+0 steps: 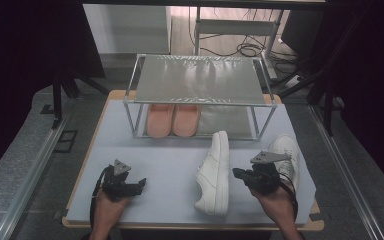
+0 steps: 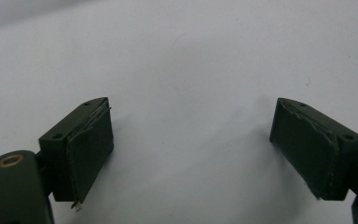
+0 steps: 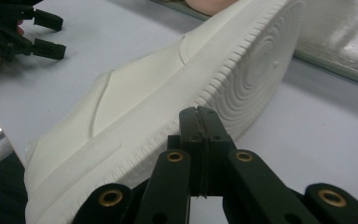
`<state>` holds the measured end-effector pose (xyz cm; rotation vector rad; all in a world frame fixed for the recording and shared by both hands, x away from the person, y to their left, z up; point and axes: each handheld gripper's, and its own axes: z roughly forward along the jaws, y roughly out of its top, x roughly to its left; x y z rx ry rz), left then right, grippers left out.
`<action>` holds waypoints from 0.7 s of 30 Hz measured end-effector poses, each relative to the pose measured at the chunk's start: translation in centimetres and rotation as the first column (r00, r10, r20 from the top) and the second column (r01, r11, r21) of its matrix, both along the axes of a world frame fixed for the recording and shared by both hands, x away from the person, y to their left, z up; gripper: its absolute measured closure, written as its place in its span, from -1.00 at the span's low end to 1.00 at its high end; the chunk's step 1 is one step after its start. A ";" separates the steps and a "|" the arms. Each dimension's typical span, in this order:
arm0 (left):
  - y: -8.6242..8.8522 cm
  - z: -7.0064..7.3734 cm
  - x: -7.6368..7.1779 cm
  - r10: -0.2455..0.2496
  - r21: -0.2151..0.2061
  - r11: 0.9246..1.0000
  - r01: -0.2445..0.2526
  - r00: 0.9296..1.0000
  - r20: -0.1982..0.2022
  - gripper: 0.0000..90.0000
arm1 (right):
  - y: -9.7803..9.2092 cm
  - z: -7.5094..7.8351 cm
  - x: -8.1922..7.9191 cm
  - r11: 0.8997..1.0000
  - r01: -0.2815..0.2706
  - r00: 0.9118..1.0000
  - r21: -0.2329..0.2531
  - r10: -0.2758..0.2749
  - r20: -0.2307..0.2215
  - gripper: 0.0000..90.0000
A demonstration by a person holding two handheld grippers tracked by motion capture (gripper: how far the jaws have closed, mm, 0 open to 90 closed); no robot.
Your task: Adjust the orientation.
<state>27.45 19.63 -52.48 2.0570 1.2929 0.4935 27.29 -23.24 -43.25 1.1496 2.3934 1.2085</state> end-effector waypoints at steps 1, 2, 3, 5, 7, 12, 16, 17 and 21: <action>0.0 0.0 0.0 0.000 0.000 1.000 0.000 1.000 0.000 -0.70 | 0.3 -0.1 0.1 1.000 -0.004 1.000 0.000 0.004 0.000 0.99; 0.0 0.0 0.0 0.000 0.000 1.000 0.000 1.000 0.000 -0.70 | 0.5 -0.1 0.1 1.000 -0.006 1.000 0.002 0.006 0.001 0.99; 0.0 0.0 0.0 0.000 0.000 1.000 0.000 1.000 0.000 -0.70 | 0.7 -0.2 0.2 1.000 -0.009 1.000 0.002 0.009 0.002 0.99; 0.0 0.0 0.0 -0.002 0.003 1.000 0.002 1.000 -0.001 -0.70 | 1.1 -0.3 0.4 1.000 -0.011 1.000 -0.002 0.011 0.005 0.99; 0.0 0.0 0.0 -0.002 0.003 1.000 0.002 1.000 -0.001 -0.70 | 1.3 -0.5 0.6 1.000 -0.013 1.000 -0.005 0.013 0.004 0.99; 0.0 0.0 0.0 -0.002 0.002 1.000 0.002 1.000 -0.001 -0.70 | 1.6 -0.7 0.7 1.000 -0.010 1.000 0.005 0.010 0.005 0.99; 0.0 0.0 0.0 -0.002 0.003 1.000 0.002 1.000 -0.001 -0.70 | 1.8 -0.6 0.8 1.000 -0.012 1.000 0.004 0.012 0.013 0.99; 0.0 0.0 0.0 -0.002 0.003 1.000 0.002 1.000 -0.001 -0.70 | 1.9 -0.6 0.8 1.000 -0.013 1.000 0.008 0.013 0.014 0.99; 0.0 0.0 0.0 -0.002 0.003 1.000 0.002 1.000 0.000 -0.70 | 2.2 -0.5 0.8 1.000 -0.010 1.000 -0.020 0.010 0.023 0.99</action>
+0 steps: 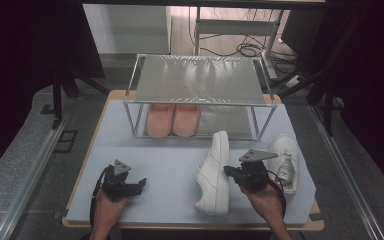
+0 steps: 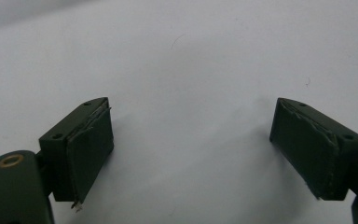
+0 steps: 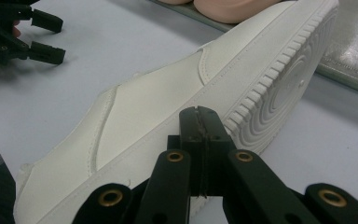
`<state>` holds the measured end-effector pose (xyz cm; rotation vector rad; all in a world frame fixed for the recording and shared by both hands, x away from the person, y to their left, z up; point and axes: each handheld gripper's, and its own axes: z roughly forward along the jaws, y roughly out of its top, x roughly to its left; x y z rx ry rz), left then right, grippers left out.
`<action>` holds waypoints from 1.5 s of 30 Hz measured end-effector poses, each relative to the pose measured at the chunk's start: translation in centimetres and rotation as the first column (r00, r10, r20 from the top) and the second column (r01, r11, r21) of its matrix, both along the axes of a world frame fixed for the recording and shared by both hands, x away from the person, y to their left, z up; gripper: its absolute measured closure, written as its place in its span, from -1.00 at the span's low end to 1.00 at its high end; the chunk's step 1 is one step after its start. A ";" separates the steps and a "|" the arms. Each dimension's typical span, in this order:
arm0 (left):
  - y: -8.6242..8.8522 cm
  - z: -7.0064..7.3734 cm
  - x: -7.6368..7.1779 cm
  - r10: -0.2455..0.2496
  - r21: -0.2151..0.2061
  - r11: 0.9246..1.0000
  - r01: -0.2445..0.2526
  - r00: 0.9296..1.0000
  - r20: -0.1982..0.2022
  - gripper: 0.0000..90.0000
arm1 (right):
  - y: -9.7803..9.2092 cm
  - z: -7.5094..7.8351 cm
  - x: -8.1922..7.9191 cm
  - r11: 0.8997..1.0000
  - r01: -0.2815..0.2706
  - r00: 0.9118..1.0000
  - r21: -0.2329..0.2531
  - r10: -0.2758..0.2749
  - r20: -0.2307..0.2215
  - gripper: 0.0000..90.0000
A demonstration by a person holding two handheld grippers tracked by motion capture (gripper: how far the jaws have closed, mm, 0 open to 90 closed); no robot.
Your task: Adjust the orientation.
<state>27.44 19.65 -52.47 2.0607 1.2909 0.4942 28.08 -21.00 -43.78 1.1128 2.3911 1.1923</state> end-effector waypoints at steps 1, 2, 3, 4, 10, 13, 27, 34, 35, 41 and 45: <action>0.0 0.0 0.0 0.000 0.000 1.000 0.000 1.000 0.000 -0.70 | 0.0 0.0 0.0 1.000 0.002 1.000 -0.006 -0.002 0.001 1.00; 0.0 0.0 0.0 0.000 0.000 1.000 0.000 1.000 0.000 -0.70 | 0.1 0.0 -0.1 1.000 0.003 1.000 -0.011 -0.003 0.004 1.00; 0.0 0.0 0.0 0.000 0.000 1.000 0.000 1.000 0.000 -0.70 | 0.0 0.0 -0.1 1.000 0.007 1.000 -0.017 -0.007 0.004 1.00; 0.0 0.0 0.0 0.000 0.000 1.000 0.000 1.000 0.000 -0.70 | -0.1 0.0 -0.2 1.000 0.009 1.000 -0.018 -0.008 0.003 1.00; 0.0 0.0 0.0 0.000 0.001 1.000 0.000 1.000 0.001 -0.70 | -1.6 -0.1 -0.8 0.999 0.041 0.999 0.004 -0.041 -0.011 1.00; 0.0 0.0 0.0 0.000 0.001 1.000 0.000 1.000 0.001 -0.70 | -2.3 -0.1 -1.0 0.998 0.065 0.998 -0.007 -0.065 -0.011 1.00; 0.0 0.0 0.0 0.002 -0.003 1.000 -0.002 1.000 0.000 -0.70 | -4.6 -0.6 -1.9 0.980 0.174 0.984 -0.097 -0.177 -0.016 1.00; 0.0 0.0 0.0 0.002 -0.003 1.000 -0.002 1.000 0.000 -0.71 | -4.8 -0.7 -2.0 0.970 0.203 0.978 -0.134 -0.208 -0.022 1.00; 0.0 0.0 0.0 0.002 -0.003 1.000 -0.002 1.000 0.000 -0.70 | -4.9 -0.7 -2.0 0.968 0.210 0.976 -0.137 -0.215 -0.026 1.00; 0.0 0.0 0.0 0.000 -0.001 1.000 0.000 1.000 -0.003 -0.71 | -5.4 -1.1 -1.8 0.946 0.261 0.962 -0.191 -0.270 -0.024 1.00; 0.0 0.0 0.0 0.000 0.000 1.000 0.000 1.000 -0.003 -0.71 | -5.1 -0.9 -1.7 0.947 0.258 0.963 -0.192 -0.267 -0.022 1.00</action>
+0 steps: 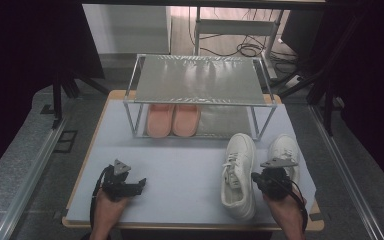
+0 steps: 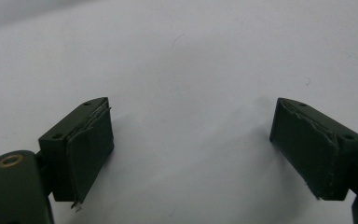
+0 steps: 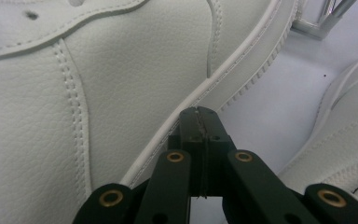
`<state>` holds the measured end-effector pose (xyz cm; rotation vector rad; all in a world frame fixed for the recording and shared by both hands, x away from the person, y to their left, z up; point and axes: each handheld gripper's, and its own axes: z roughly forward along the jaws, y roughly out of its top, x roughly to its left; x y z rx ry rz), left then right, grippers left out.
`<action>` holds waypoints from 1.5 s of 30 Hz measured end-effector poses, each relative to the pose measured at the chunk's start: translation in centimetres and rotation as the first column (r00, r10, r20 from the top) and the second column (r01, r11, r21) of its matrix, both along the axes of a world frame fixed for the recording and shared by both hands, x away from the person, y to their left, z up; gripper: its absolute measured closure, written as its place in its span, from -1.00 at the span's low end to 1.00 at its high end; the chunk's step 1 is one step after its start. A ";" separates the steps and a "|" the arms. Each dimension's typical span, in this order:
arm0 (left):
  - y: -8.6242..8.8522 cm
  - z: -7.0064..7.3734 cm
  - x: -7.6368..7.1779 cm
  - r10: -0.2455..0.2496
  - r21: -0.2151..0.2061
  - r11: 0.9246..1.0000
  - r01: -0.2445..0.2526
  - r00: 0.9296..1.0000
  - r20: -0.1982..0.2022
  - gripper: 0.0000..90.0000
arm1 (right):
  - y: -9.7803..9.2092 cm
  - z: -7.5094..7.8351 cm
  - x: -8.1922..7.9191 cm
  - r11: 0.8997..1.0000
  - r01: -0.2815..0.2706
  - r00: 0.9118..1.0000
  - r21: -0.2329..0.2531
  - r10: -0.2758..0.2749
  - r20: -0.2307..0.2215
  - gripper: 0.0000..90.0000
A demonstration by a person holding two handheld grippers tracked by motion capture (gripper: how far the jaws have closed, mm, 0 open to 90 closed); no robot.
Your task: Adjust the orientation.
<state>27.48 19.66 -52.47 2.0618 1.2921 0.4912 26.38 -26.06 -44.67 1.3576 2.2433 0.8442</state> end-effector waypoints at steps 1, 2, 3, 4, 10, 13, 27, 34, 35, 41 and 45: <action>0.0 0.0 0.0 0.000 0.000 1.000 0.000 1.000 0.000 -0.71 | 0.1 0.0 0.0 1.000 0.001 1.000 -0.002 -0.001 0.002 1.00; 0.0 0.0 0.0 0.000 0.000 1.000 0.000 1.000 0.000 -0.71 | 0.2 0.1 0.1 1.000 0.008 1.000 -0.010 -0.008 0.001 1.00; 0.0 0.0 0.0 0.000 0.000 1.000 0.000 1.000 0.000 -0.71 | 0.3 0.1 0.1 1.000 0.015 1.000 -0.023 -0.015 0.002 1.00; 0.0 0.0 0.0 0.000 0.000 1.000 0.000 1.000 0.000 -0.71 | 0.4 0.1 0.1 0.999 0.023 1.000 -0.037 -0.023 0.001 1.00; 0.0 0.0 0.0 0.000 0.000 1.000 0.000 1.000 0.000 -0.71 | 0.5 -0.4 0.1 0.992 0.065 0.998 -0.106 -0.065 0.000 1.00; 0.0 0.0 0.0 0.000 0.000 1.000 0.000 1.000 0.000 -0.71 | 0.6 -0.4 0.0 0.991 0.071 0.997 -0.117 -0.071 0.002 1.00; 0.0 0.0 0.0 0.000 0.000 1.000 0.000 1.000 0.000 -0.70 | 2.4 -1.9 0.1 0.989 0.070 0.997 -0.130 -0.074 -0.028 1.00; 0.0 0.0 0.0 0.000 0.000 1.000 0.000 1.000 0.000 -0.70 | 3.7 -2.2 0.5 0.992 0.080 0.997 -0.098 -0.082 -0.017 1.00; 0.0 0.0 0.0 0.000 0.000 1.000 0.000 1.000 0.000 -0.70 | 3.8 -2.2 0.6 0.992 0.079 0.997 -0.098 -0.081 -0.017 1.00; 0.0 0.0 0.0 0.001 -0.001 1.000 -0.001 1.000 0.000 -0.70 | 5.3 -2.5 1.3 0.997 0.047 0.999 -0.061 -0.047 -0.005 1.00; 0.0 0.0 0.0 0.001 -0.001 1.000 -0.001 1.000 0.000 -0.70 | 6.2 -2.6 1.9 0.999 0.015 1.000 -0.040 -0.015 -0.004 1.00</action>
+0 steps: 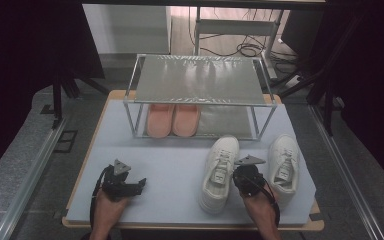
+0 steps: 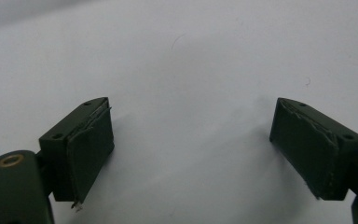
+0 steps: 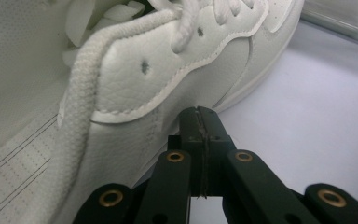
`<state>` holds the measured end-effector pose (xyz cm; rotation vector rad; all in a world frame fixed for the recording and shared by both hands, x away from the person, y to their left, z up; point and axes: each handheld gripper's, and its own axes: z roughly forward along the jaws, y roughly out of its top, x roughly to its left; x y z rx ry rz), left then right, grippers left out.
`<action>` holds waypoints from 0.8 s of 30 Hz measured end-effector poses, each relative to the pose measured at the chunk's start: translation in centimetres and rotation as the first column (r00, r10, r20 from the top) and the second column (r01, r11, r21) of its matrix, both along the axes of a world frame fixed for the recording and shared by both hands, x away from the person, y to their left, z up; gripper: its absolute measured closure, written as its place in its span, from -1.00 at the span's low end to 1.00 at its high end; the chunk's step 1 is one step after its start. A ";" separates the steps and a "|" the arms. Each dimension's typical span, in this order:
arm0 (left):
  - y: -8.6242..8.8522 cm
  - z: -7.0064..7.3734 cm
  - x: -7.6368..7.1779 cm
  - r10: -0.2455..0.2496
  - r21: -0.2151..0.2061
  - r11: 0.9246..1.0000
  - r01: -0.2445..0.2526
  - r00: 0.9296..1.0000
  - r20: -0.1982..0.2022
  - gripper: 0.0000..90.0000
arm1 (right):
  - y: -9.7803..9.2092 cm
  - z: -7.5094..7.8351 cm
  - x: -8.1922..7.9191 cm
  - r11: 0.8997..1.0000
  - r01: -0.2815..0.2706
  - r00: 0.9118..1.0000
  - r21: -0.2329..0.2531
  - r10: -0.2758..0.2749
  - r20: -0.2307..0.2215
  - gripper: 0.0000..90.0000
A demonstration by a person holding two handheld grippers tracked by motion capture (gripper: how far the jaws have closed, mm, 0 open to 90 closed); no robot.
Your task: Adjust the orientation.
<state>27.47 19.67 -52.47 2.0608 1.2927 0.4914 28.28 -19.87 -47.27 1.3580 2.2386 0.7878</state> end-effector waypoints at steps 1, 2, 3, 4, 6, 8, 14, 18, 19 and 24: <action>0.0 0.0 0.0 0.000 0.000 1.000 0.000 1.000 0.000 -0.70 | 0.1 0.0 0.2 1.000 -0.004 1.000 0.002 0.004 -0.004 1.00; 0.0 0.0 0.0 0.000 0.000 1.000 0.000 1.000 0.000 -0.70 | 0.0 0.0 0.3 1.000 -0.001 1.000 0.000 0.001 -0.010 1.00; 0.0 0.0 0.0 0.000 0.000 1.000 0.000 1.000 0.000 -0.70 | -0.1 0.0 0.5 1.000 0.009 1.000 -0.003 -0.009 -0.011 1.00; 0.0 0.0 0.0 0.000 0.000 1.000 0.000 1.000 0.000 -0.70 | -0.2 0.0 0.6 1.000 0.022 1.000 -0.004 -0.022 -0.011 1.00; 0.0 0.0 0.0 0.000 0.001 1.000 0.000 1.000 0.000 -0.70 | -0.4 0.1 1.1 0.998 0.061 0.998 -0.016 -0.061 0.001 1.00; 0.0 0.0 0.0 0.000 0.000 1.000 0.000 1.000 0.000 -0.70 | -0.4 0.2 1.6 0.995 0.090 0.996 -0.033 -0.090 0.009 1.00; 0.0 0.0 0.0 0.000 0.001 1.000 0.000 1.000 0.000 -0.70 | 0.2 -0.3 3.7 0.981 0.168 0.986 -0.101 -0.167 0.016 1.00; 0.0 0.0 0.0 0.001 -0.002 1.000 -0.001 1.000 0.001 -0.70 | 0.4 -0.7 4.6 0.979 0.178 0.984 -0.103 -0.179 0.000 1.00; 0.0 0.0 0.0 0.000 0.001 1.000 0.000 1.000 0.000 -0.70 | 0.3 -0.8 4.7 0.981 0.173 0.985 -0.088 -0.175 -0.007 1.00; 0.0 0.0 0.0 0.000 0.001 1.000 0.000 1.000 0.000 -0.70 | 0.1 -0.9 5.6 0.993 0.117 0.992 0.030 -0.115 -0.059 1.00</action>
